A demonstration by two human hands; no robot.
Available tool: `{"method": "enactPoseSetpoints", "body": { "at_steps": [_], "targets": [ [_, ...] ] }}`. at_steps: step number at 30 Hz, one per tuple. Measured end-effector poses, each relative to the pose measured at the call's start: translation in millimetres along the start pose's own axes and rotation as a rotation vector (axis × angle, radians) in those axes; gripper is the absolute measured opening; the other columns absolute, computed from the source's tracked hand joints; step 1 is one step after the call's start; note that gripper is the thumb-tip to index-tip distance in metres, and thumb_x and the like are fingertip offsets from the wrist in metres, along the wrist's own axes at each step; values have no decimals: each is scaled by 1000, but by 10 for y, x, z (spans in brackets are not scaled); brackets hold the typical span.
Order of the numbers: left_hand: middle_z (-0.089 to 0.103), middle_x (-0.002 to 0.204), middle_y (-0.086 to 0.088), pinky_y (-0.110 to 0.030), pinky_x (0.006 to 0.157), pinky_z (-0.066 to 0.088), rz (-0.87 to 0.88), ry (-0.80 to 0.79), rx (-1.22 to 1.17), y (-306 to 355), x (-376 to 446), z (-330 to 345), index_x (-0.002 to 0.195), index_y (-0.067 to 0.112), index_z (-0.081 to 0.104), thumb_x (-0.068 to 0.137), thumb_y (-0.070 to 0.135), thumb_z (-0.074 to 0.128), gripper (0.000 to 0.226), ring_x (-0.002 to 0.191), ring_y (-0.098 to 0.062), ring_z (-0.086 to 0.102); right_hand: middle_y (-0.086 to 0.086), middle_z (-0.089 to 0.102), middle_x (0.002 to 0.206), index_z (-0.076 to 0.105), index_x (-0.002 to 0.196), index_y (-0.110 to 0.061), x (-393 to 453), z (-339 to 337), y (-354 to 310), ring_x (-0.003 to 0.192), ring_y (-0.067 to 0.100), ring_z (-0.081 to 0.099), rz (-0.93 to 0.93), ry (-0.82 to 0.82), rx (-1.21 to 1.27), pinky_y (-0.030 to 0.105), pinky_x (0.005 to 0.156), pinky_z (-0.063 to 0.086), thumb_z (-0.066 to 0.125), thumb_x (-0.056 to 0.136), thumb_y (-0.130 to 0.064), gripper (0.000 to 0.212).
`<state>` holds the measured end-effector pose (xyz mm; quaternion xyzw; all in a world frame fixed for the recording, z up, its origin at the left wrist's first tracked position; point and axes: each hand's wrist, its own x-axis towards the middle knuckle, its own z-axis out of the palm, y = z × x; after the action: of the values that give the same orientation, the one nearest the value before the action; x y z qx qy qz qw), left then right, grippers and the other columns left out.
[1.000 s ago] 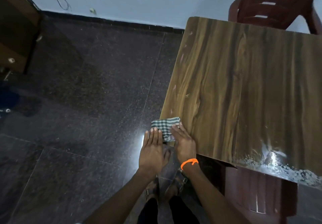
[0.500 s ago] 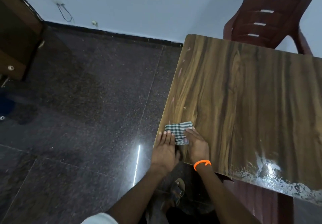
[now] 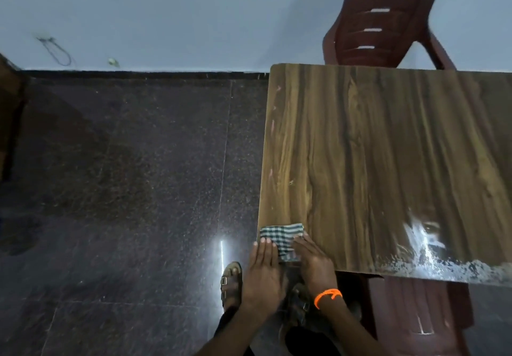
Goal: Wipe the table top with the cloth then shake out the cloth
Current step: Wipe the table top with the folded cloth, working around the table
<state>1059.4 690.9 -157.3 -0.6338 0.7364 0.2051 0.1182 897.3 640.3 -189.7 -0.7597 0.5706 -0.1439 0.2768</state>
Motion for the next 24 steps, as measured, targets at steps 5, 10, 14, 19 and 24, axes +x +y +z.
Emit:
{"method": "enactPoseSetpoints", "body": {
  "at_steps": [5,10,14,19,24],
  "targets": [
    [34,157,-27,-53,124,13,119,32,10,-69,406,-66,149,-8,37,94,43,35,75,149,-40,27,2,61,127,64,120,-14,309,-158,13,127,19,49,153,145,40,34,102,42,64,74,13,53],
    [27,160,-27,-51,125,-2,167,79,109,-472,865,-294,151,-10,29,95,43,24,77,153,-39,18,1,60,130,66,120,-15,869,4,-178,129,21,47,200,168,-6,35,100,45,53,81,0,43],
    [29,160,-25,-52,126,1,237,56,145,-866,918,-422,152,-7,30,95,45,13,79,153,-38,18,0,59,131,65,121,-15,1021,212,-347,132,24,44,198,118,-43,34,95,48,62,79,3,46],
    [42,153,-26,-52,122,12,346,49,144,-1027,648,-303,144,-9,46,96,44,39,72,149,-40,28,-5,56,134,63,124,-21,648,298,-426,134,18,40,146,100,-52,26,89,49,43,82,-27,47],
    [39,154,-29,-52,122,22,354,-40,137,-753,593,-313,146,-11,41,93,46,36,78,148,-40,30,-10,55,135,63,123,-26,489,196,-226,135,7,36,240,158,-44,27,99,45,45,84,-21,43]
  ]
}}
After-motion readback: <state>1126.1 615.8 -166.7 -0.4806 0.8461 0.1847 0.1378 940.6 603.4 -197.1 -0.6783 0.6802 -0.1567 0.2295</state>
